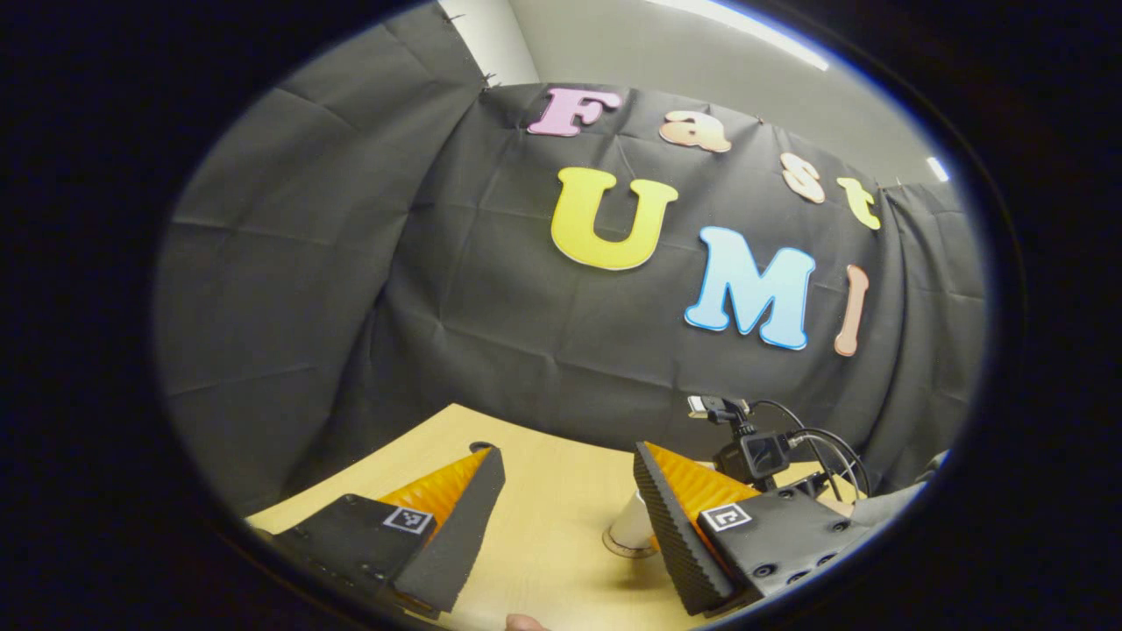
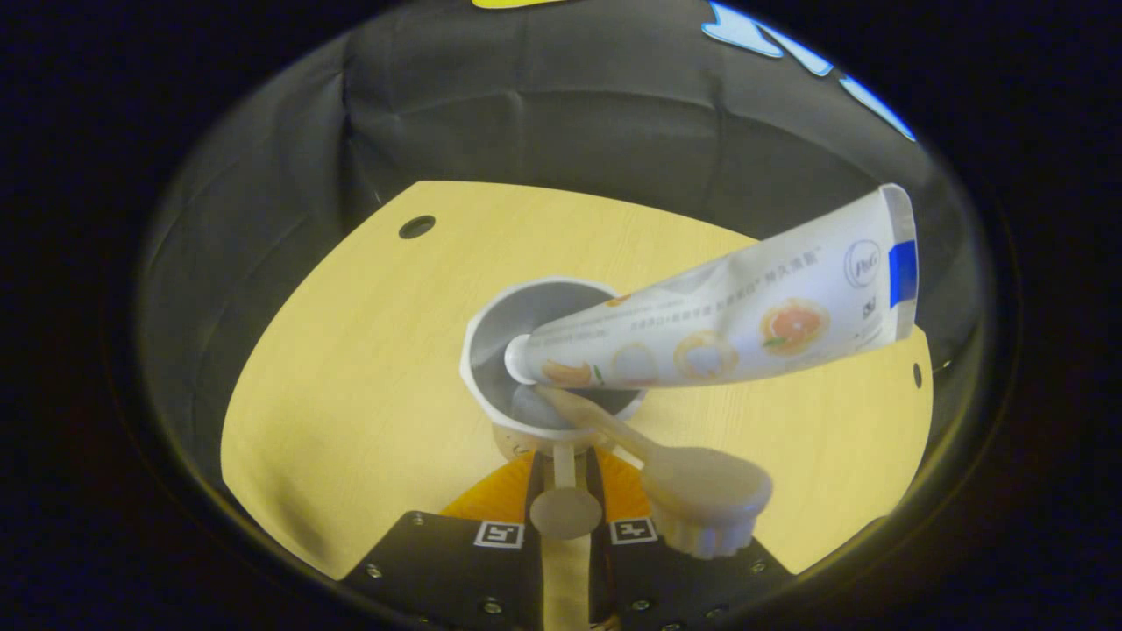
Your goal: Put the toothbrush and toothpaste on the desktop into the cup, then pick up the cup and place it on the coaster on the desktop.
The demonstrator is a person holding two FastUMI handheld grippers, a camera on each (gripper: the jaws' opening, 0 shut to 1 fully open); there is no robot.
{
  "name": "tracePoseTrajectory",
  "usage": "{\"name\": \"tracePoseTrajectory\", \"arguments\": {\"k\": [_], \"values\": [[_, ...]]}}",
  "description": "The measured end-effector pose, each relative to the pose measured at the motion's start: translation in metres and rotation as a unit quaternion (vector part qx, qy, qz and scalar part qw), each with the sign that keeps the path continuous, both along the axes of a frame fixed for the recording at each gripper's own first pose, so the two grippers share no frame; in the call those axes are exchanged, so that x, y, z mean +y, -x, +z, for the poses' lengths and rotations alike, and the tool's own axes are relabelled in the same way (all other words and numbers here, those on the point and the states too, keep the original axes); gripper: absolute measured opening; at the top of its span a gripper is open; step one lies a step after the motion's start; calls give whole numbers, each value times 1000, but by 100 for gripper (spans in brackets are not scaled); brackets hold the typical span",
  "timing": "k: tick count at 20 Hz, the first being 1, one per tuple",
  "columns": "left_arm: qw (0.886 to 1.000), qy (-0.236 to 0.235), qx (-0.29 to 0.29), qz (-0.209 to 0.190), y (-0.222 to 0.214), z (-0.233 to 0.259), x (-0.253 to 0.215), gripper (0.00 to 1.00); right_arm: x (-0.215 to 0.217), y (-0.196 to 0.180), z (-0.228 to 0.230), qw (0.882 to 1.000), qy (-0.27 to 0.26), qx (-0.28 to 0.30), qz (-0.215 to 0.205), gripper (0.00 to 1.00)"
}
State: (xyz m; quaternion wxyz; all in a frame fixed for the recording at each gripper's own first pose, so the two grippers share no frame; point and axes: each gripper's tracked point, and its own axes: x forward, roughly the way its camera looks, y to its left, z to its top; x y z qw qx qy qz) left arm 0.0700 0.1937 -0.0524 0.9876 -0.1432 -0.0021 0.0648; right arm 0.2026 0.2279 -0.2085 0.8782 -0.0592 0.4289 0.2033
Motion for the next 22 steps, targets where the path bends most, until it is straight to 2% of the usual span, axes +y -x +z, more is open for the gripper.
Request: {"name": "tracePoseTrajectory", "arguments": {"k": [8,10,11,12,13,14,15,17,18,22], "values": [[1000,8,1,3,0,0,-3,95,1,1,1,1000,-3,7,2,23],[1000,10,3,6,1,0,-5,95,0,-5,5,1000,-4,2,8,20],[1000,9,4,8,4,0,-5,95,-3,-3,9,1000,-3,-4,10,27],[1000,7,4,10,3,2,-6,95,-2,2,9,1000,-6,-5,15,25],[1000,4,5,12,4,3,-8,95,-2,4,12,1000,-11,-6,16,44],[1000,1,5,14,5,6,-10,95,-4,6,15,1000,-16,-11,17,53],[1000,-4,4,16,6,10,-12,95,-7,11,21,999,-22,-17,18,66],[1000,-16,3,14,7,16,-22,95,-16,22,32,999,-32,-28,11,84],[1000,-21,3,12,5,20,-26,95,-23,28,40,999,-36,-40,7,87],[999,-36,-1,2,1,27,-53,95,-58,55,83,993,-63,-100,-10,87]]}}
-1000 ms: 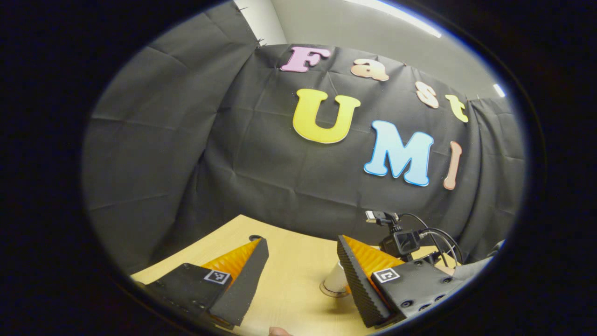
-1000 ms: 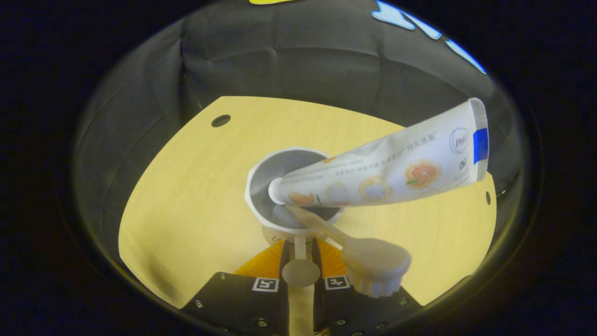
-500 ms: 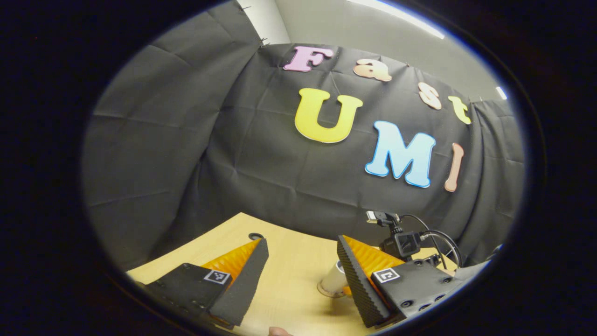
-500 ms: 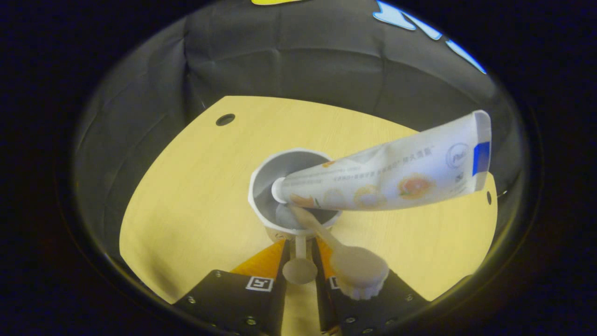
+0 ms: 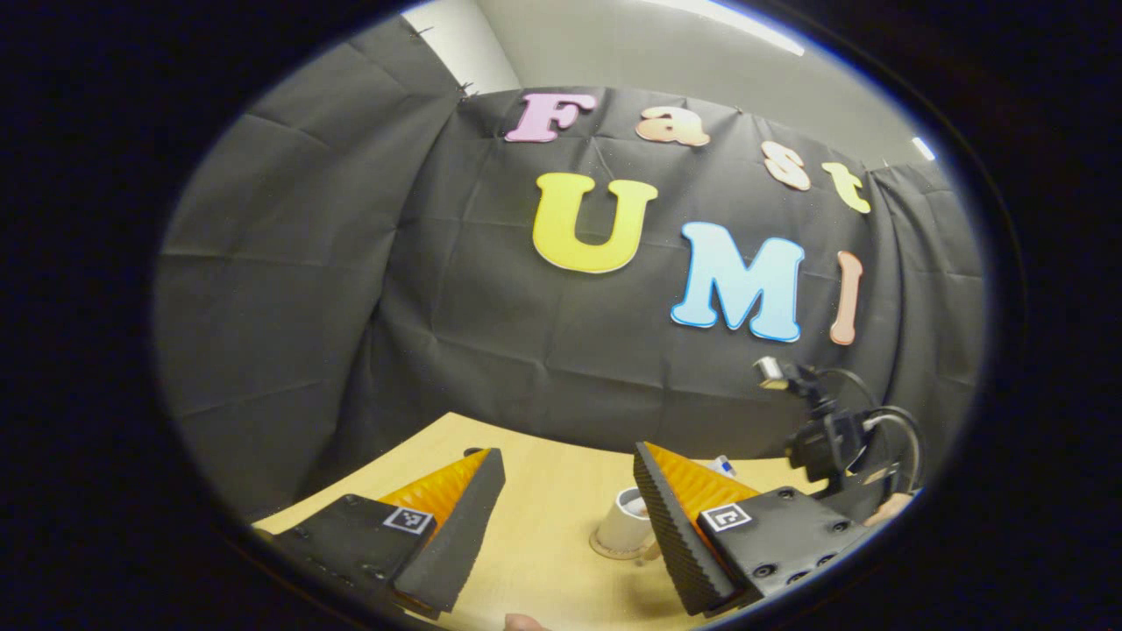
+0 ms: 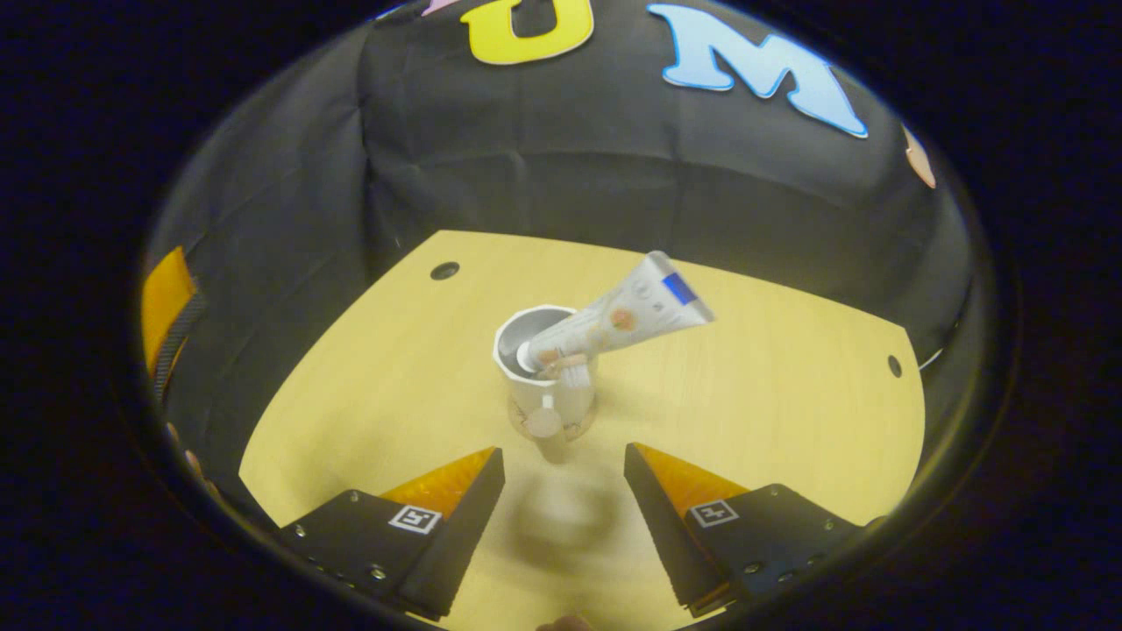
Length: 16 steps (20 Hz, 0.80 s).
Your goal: Put the toothbrush and toothpaste on the desktop into the cup, then pick up the cup and place it on the coaster on the desktop.
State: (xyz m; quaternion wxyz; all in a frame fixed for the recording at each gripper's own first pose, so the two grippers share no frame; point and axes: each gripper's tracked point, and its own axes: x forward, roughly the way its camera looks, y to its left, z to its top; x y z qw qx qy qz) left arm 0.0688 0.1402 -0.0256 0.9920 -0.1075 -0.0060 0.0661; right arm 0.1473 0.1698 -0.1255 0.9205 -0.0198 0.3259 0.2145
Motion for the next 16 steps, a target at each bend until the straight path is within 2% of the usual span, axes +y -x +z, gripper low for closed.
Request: {"name": "tracePoseTrajectory", "arguments": {"k": [3,8,12,13,14,15,16], "values": [[1000,-5,-4,-15,-2,9,-23,95,-40,15,46,996,-19,-72,-43,87],[999,-15,-24,-29,4,35,-56,95,-112,46,119,974,-40,-190,-120,87],[998,-31,-34,-35,13,50,-70,95,-161,63,159,937,-1,-300,-176,86],[998,-34,-36,-36,15,54,-73,95,-168,70,167,929,11,-321,-185,83],[998,-38,-36,-40,15,58,-77,94,-171,77,175,921,18,-338,-191,86],[998,-43,-36,-42,17,60,-80,94,-171,83,181,916,20,-350,-194,84],[997,-46,-36,-45,19,62,-82,94,-170,88,185,913,18,-357,-195,86]]}}
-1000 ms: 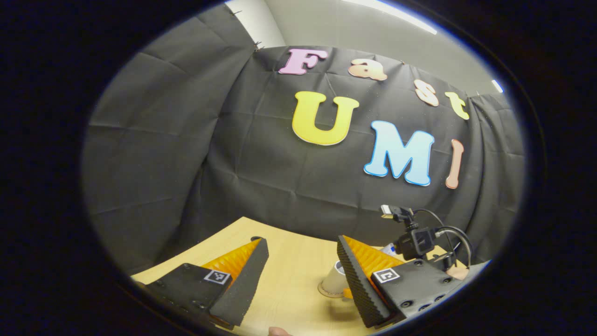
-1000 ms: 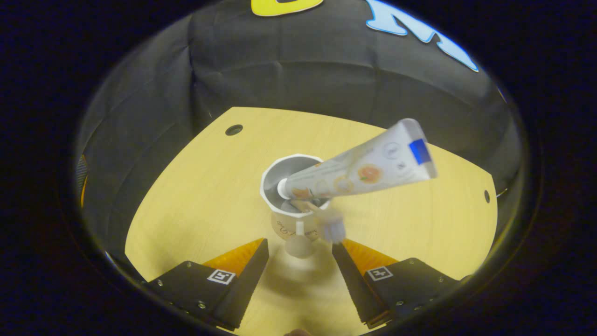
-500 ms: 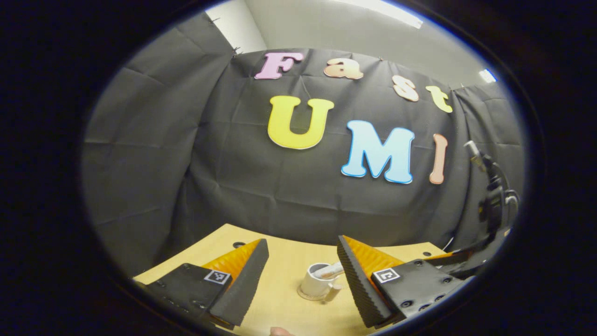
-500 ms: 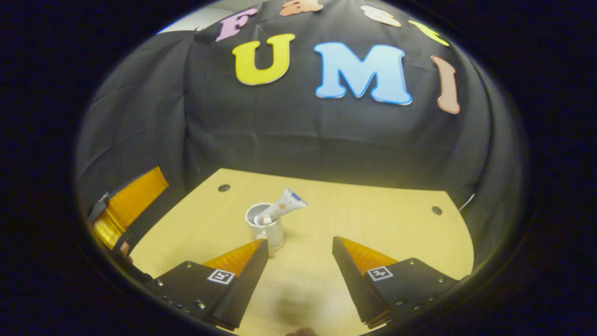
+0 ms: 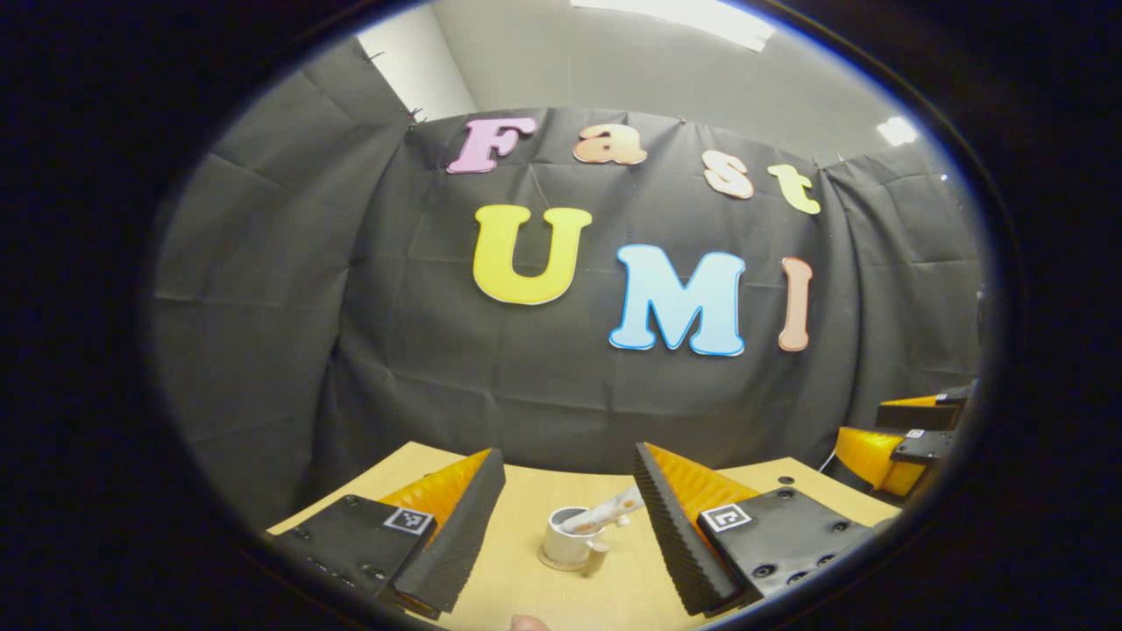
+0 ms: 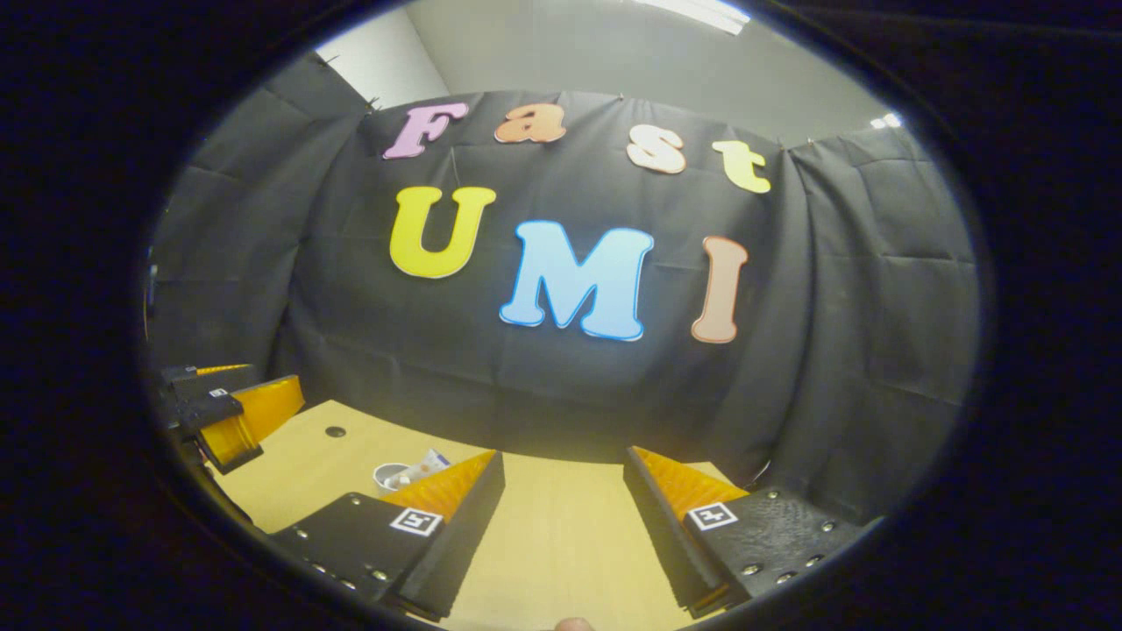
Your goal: Put the toothbrush and toothpaste on the desktop into the cup, then pick up the cup and place it on the coaster on the desktop.
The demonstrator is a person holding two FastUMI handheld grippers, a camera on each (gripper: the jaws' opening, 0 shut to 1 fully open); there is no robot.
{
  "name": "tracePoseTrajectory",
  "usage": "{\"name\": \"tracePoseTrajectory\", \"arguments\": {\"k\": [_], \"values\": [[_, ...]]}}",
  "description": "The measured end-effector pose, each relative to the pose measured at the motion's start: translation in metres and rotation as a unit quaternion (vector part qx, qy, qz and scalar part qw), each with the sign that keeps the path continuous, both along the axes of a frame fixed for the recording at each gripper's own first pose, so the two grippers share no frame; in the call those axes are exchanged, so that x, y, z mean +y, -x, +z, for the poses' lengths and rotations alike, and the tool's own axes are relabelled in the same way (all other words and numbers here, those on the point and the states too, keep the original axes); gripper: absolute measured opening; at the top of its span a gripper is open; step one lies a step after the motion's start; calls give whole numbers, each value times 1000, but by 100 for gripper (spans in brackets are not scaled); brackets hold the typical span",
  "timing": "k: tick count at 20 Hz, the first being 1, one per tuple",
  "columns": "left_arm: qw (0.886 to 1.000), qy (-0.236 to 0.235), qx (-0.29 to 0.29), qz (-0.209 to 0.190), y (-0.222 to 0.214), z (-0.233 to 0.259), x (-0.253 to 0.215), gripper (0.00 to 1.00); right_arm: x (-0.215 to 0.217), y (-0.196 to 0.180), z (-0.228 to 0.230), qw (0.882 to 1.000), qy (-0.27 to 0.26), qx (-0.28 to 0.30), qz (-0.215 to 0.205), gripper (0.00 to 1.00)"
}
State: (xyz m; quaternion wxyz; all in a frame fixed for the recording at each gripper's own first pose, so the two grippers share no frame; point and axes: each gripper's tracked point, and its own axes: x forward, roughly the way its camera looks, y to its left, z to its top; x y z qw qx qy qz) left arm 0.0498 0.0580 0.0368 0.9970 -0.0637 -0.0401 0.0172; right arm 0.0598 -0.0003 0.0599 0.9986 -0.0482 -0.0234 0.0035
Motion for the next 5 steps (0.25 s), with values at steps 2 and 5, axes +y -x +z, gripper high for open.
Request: {"name": "tracePoseTrajectory", "arguments": {"k": [2,5], "values": [[1000,-5,1,-7,2,3,-4,94,4,7,5,1000,-4,-8,2,86],[1000,-7,-7,-11,7,10,-6,95,7,10,5,1000,-9,-9,7,84]]}}
